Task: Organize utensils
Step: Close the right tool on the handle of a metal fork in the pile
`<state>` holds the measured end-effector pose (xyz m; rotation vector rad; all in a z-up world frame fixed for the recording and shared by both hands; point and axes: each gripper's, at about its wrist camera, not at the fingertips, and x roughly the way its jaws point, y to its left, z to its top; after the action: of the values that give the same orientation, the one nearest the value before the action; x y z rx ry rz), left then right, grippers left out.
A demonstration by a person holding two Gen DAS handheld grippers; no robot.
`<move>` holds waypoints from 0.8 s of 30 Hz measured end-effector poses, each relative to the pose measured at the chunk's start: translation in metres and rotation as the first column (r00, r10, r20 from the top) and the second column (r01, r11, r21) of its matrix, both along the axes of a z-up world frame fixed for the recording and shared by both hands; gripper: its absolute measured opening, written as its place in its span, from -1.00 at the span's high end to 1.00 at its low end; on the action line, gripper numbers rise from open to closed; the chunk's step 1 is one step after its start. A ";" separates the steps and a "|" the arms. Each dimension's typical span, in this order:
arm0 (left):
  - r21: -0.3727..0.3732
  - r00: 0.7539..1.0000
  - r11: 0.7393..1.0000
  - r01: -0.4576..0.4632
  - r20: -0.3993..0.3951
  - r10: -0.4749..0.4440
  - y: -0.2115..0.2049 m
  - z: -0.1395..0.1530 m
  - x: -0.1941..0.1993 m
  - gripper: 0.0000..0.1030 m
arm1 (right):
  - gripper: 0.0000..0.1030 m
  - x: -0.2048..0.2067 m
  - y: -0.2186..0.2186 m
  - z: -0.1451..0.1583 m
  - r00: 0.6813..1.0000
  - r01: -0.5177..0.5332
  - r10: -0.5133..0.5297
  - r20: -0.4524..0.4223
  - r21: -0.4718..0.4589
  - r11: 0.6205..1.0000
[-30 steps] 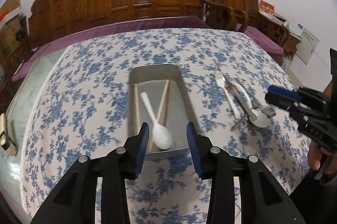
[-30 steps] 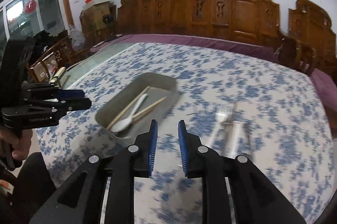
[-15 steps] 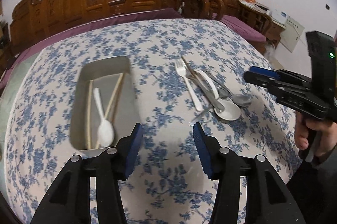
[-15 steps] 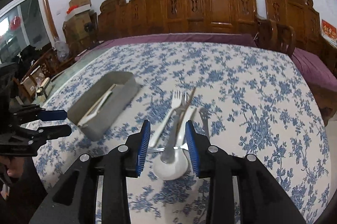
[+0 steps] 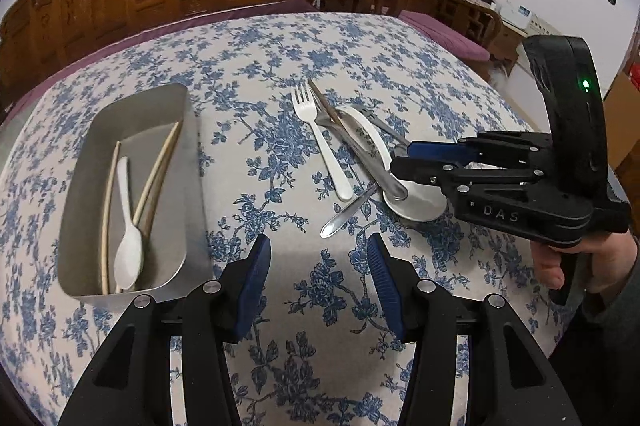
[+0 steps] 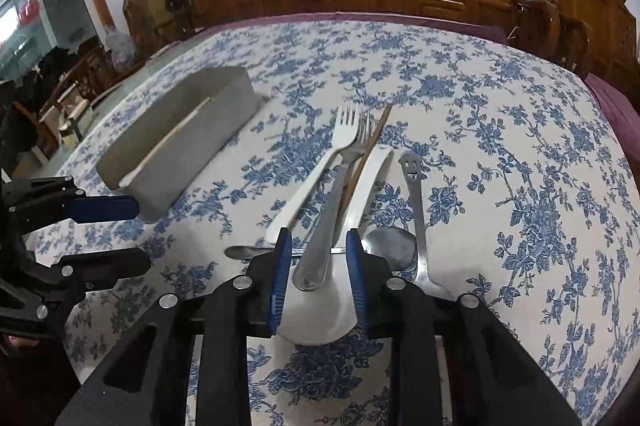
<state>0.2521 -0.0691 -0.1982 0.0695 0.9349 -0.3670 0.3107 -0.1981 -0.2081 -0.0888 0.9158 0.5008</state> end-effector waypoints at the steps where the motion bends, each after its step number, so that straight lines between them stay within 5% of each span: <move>1: 0.004 1.000 1.000 0.002 0.001 -0.002 0.000 -0.002 0.000 0.07 | 0.42 0.002 -0.001 -0.002 1.000 0.006 -0.006 -0.007 -0.003 1.000; 14: -0.016 0.998 0.997 0.070 0.000 -0.070 -0.015 -0.009 -0.009 0.07 | 0.42 -0.003 -0.012 -0.021 0.991 0.026 -0.036 -0.130 -0.077 0.997; 24: -0.035 0.998 0.998 0.059 -0.002 -0.059 -0.013 -0.006 -0.010 0.07 | 0.42 -0.003 -0.018 -0.022 0.987 0.073 -0.080 -0.139 -0.061 0.996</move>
<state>0.2423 -0.0820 -0.2041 0.0647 0.9305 -0.4377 0.3077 -0.2161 -0.2299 -0.0692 1.0679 0.4140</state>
